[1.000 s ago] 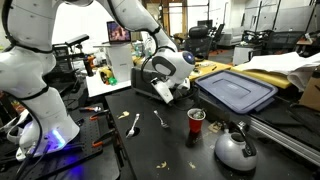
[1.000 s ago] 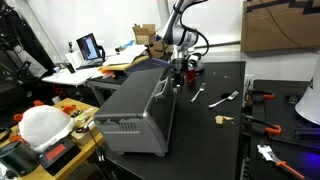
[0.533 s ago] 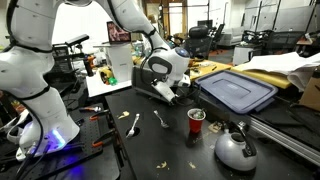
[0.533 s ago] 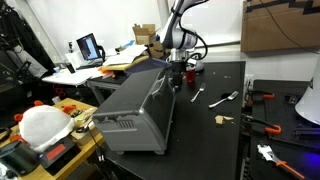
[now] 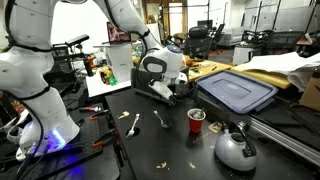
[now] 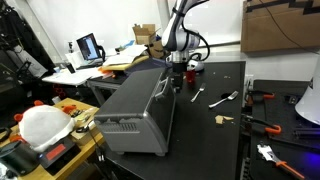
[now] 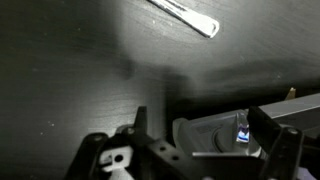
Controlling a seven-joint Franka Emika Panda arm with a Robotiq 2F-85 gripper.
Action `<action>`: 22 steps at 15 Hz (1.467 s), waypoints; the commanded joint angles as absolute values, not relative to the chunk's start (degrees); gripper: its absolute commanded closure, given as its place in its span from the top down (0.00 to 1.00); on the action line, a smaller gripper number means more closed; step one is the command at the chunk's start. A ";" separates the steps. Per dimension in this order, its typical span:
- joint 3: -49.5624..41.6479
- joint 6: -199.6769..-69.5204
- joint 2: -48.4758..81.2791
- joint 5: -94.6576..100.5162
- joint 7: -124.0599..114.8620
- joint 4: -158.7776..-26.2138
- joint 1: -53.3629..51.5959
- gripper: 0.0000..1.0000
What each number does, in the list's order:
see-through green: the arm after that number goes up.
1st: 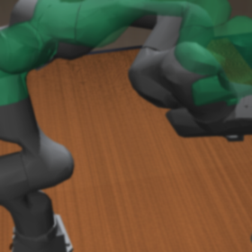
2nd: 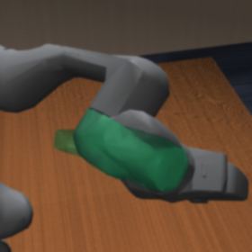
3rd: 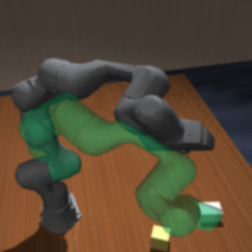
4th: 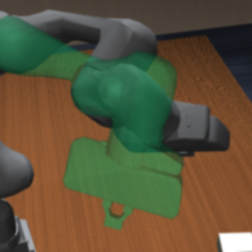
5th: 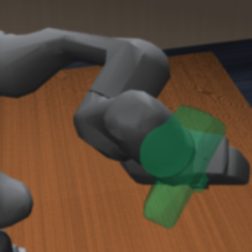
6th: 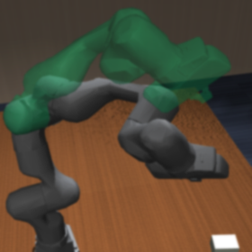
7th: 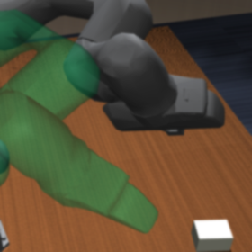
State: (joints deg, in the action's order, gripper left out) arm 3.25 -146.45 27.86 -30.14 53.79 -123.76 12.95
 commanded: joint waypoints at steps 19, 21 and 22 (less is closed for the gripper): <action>1.92 -144.41 11.88 -19.01 49.18 -133.30 11.23 1.00; 2.04 -147.32 12.45 -18.71 47.53 -134.13 10.28 1.00; 2.31 -148.92 12.98 -18.91 46.30 -134.45 9.79 1.00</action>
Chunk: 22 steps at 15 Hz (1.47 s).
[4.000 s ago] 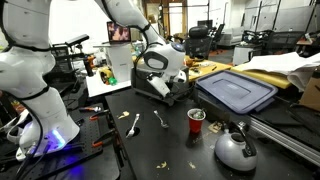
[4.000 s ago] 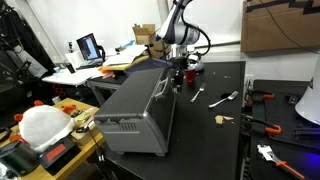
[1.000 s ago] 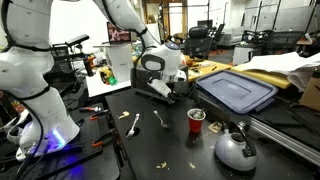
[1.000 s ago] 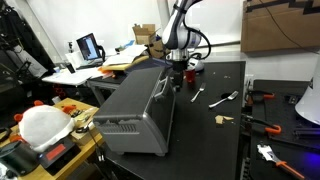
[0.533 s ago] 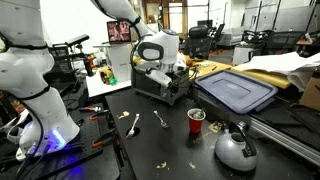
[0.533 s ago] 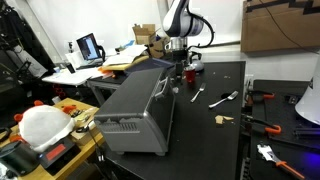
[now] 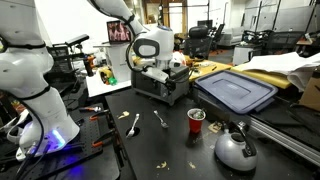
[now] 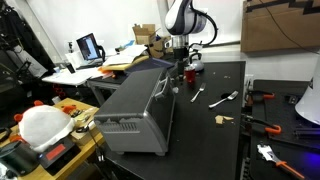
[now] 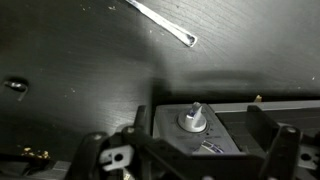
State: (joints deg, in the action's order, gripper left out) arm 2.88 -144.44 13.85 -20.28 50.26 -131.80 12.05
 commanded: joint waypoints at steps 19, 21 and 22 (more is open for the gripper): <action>0.50 -161.13 13.28 2.84 22.39 -139.03 5.15 0.00; 0.65 -162.08 13.26 3.12 21.74 -139.39 4.88 0.00; 0.83 -162.42 13.22 2.95 21.85 -139.46 4.91 0.00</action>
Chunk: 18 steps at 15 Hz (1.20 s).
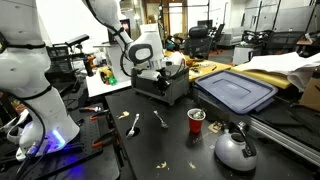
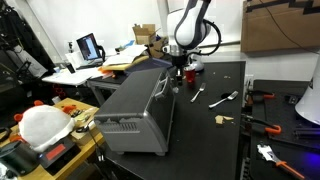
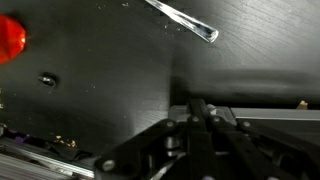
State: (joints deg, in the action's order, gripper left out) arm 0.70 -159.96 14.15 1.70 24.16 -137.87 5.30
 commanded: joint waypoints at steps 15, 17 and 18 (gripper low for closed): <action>1.74 -165.12 15.25 2.71 22.04 -138.73 4.76 0.00; 1.66 -165.38 15.25 2.83 21.86 -138.72 4.66 0.00; 1.46 -165.56 15.38 3.08 21.59 -138.66 4.50 0.00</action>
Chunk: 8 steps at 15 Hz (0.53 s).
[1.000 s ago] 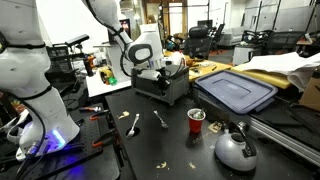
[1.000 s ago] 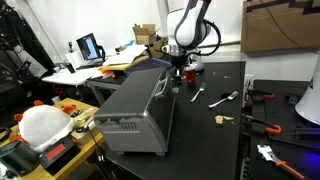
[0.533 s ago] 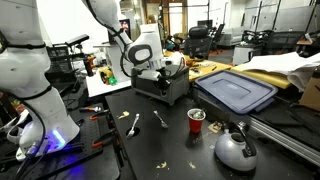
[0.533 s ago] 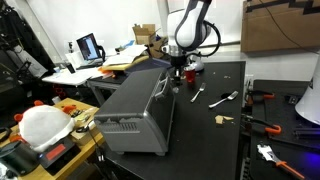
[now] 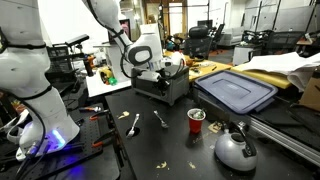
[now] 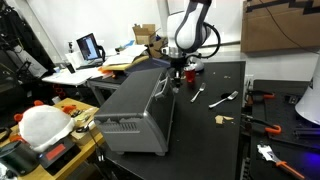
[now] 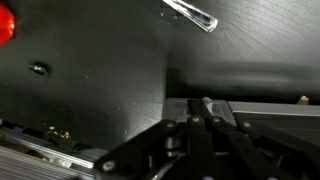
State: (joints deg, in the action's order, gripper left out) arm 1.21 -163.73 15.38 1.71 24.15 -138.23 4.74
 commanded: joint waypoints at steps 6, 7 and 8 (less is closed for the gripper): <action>1.52 -165.61 16.73 3.02 21.48 -137.90 4.44 0.00; 1.37 -165.64 16.98 3.23 21.23 -137.76 4.29 0.00; 1.37 -165.57 17.12 3.23 21.15 -137.68 4.26 0.00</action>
State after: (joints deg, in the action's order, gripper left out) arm 1.20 -163.81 15.47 1.74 24.10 -138.20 4.73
